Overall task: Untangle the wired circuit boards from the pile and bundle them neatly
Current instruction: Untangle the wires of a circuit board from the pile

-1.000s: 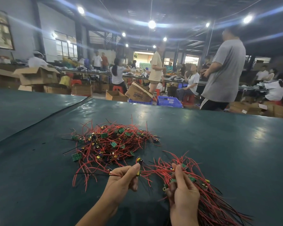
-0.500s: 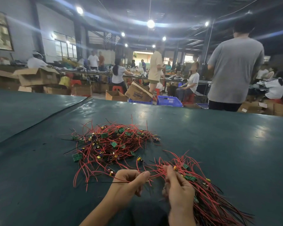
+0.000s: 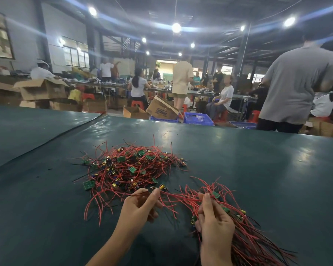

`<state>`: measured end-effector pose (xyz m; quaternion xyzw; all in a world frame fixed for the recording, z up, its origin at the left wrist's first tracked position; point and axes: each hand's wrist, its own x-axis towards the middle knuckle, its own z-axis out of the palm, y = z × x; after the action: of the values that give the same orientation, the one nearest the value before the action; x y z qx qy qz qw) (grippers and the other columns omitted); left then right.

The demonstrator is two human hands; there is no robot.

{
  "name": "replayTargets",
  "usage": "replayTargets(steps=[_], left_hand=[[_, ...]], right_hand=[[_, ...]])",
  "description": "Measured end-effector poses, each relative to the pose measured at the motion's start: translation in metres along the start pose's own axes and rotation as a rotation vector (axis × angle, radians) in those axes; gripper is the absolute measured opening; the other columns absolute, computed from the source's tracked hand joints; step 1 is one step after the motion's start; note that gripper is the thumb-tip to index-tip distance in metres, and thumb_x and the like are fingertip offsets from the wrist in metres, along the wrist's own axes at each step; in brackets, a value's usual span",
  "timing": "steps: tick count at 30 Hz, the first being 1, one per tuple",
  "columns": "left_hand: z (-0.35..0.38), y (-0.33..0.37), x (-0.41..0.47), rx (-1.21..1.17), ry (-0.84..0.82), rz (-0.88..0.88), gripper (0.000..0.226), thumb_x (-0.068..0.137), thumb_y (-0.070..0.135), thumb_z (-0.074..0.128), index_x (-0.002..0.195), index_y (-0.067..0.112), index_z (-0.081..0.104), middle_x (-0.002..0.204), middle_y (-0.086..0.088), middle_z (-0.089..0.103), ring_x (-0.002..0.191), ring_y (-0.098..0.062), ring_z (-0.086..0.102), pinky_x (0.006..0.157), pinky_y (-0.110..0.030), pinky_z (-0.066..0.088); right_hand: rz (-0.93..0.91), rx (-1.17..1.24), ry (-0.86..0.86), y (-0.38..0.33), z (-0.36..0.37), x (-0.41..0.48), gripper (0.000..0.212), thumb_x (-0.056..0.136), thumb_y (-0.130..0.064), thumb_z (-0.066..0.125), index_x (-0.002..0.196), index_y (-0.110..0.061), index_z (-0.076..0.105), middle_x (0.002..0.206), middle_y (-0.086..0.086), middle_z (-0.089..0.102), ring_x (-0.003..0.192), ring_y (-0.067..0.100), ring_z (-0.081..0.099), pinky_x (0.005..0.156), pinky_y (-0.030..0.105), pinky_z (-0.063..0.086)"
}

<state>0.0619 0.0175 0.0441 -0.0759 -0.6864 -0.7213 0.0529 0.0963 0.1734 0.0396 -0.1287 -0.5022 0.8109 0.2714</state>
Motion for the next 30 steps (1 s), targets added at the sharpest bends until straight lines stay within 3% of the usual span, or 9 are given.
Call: replayTargets(steps=[3,6,11,14,18,21,24,27,30], left_hand=[[0.001,-0.003,0.001,0.002,0.028,-0.018,0.041,0.077,0.046,0.058,0.091,0.009,0.066,0.081,-0.005,0.074,0.055,-0.017,0.062,0.05,-0.026,0.051],[0.0,-0.003,0.003,-0.188,0.046,-0.13,0.034,0.074,0.04,0.063,0.086,0.009,0.069,0.084,-0.008,0.075,0.053,-0.015,0.061,0.048,-0.024,0.05],[-0.006,0.002,0.009,-0.654,0.056,-0.328,0.032,0.069,0.037,0.069,0.085,0.009,0.071,0.059,-0.007,0.058,0.044,-0.013,0.053,0.042,-0.022,0.049],[-0.004,0.003,0.008,-0.755,-0.057,-0.375,0.045,0.075,0.041,0.061,0.1,0.004,0.066,0.056,-0.001,0.05,0.04,-0.01,0.043,0.038,-0.023,0.044],[0.011,0.001,0.012,-0.512,-0.195,-0.466,0.045,0.089,0.036,0.052,0.109,-0.001,0.067,0.049,0.001,0.036,0.035,-0.01,0.035,0.038,-0.022,0.034],[0.014,0.001,0.008,-0.106,-0.291,-0.423,0.041,0.096,0.025,0.05,0.127,0.0,0.057,0.067,-0.003,0.053,0.045,-0.006,0.052,0.049,-0.016,0.042],[0.016,0.001,0.001,-0.197,-0.401,-0.433,0.033,0.092,0.019,0.053,0.124,0.013,0.056,0.059,-0.002,0.059,0.038,-0.006,0.046,0.044,-0.017,0.04],[0.015,-0.004,-0.004,-0.259,-0.414,-0.386,0.03,0.101,0.015,0.04,0.125,0.011,0.058,0.048,0.001,0.059,0.031,-0.004,0.045,0.038,-0.011,0.037],[0.016,0.002,-0.01,-0.296,-0.394,-0.447,0.023,0.095,0.006,0.048,0.115,0.005,0.061,0.055,-0.008,0.058,0.04,-0.011,0.05,0.037,-0.019,0.041]], right_hand=[[0.008,0.005,-0.044,-0.001,0.001,-0.003,0.021,0.089,-0.02,0.062,0.075,-0.013,0.078,0.049,-0.002,0.048,0.037,0.003,0.029,0.035,0.017,0.024],[0.015,0.052,-0.098,-0.005,0.001,-0.005,0.027,0.082,-0.029,0.063,0.069,-0.009,0.075,0.052,0.002,0.05,0.037,0.006,0.031,0.035,0.019,0.024],[0.082,0.17,-0.21,-0.004,0.0,-0.007,0.064,0.075,-0.063,0.047,0.073,-0.005,0.075,0.055,0.004,0.051,0.037,0.009,0.034,0.035,0.021,0.028],[0.08,-0.003,-0.29,-0.001,0.003,-0.011,0.062,0.075,-0.062,0.046,0.075,-0.008,0.076,0.054,0.001,0.051,0.038,0.009,0.035,0.036,0.021,0.028],[0.033,-0.284,-0.419,0.005,0.009,-0.02,0.041,0.079,-0.05,0.054,0.073,-0.017,0.077,0.051,-0.001,0.047,0.043,0.009,0.037,0.043,0.02,0.03],[0.031,-0.337,-0.461,0.01,0.013,-0.023,0.032,0.084,-0.037,0.06,0.061,-0.02,0.075,0.049,-0.002,0.052,0.049,0.008,0.046,0.052,0.02,0.037],[0.044,-0.34,-0.41,0.013,0.014,-0.022,0.029,0.088,-0.025,0.063,0.064,-0.015,0.076,0.052,-0.001,0.059,0.052,0.009,0.05,0.053,0.022,0.04],[0.089,-0.307,-0.329,0.014,0.013,-0.02,0.025,0.09,-0.023,0.064,0.07,-0.022,0.08,0.055,0.002,0.066,0.054,0.016,0.059,0.055,0.026,0.045],[0.141,-0.227,-0.217,0.015,0.012,-0.016,0.021,0.089,-0.023,0.065,0.075,-0.02,0.08,0.066,0.01,0.071,0.061,0.028,0.064,0.065,0.033,0.051]])
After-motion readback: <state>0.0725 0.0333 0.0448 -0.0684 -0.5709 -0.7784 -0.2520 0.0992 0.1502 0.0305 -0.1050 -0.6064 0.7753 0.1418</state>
